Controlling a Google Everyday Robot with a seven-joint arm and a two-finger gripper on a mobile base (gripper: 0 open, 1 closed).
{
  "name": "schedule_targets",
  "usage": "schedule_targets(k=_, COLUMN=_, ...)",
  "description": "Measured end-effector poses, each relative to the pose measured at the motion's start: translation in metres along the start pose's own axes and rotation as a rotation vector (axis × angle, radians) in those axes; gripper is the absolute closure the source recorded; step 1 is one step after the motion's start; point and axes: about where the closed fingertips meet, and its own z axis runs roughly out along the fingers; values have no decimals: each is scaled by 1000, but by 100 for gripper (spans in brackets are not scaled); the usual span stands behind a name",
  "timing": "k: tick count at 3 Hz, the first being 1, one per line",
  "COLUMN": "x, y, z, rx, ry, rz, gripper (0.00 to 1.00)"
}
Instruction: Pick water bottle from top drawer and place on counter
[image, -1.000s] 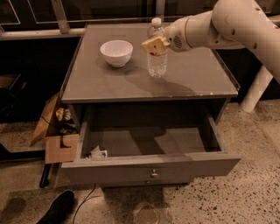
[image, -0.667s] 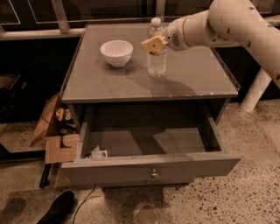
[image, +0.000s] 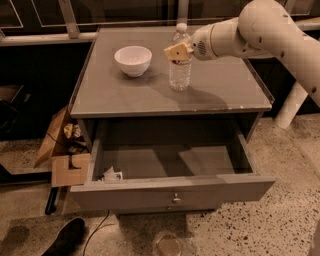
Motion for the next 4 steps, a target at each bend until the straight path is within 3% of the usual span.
schedule_targets(k=4, x=0, y=0, z=0, rx=0, ry=0, rz=0, gripper=6)
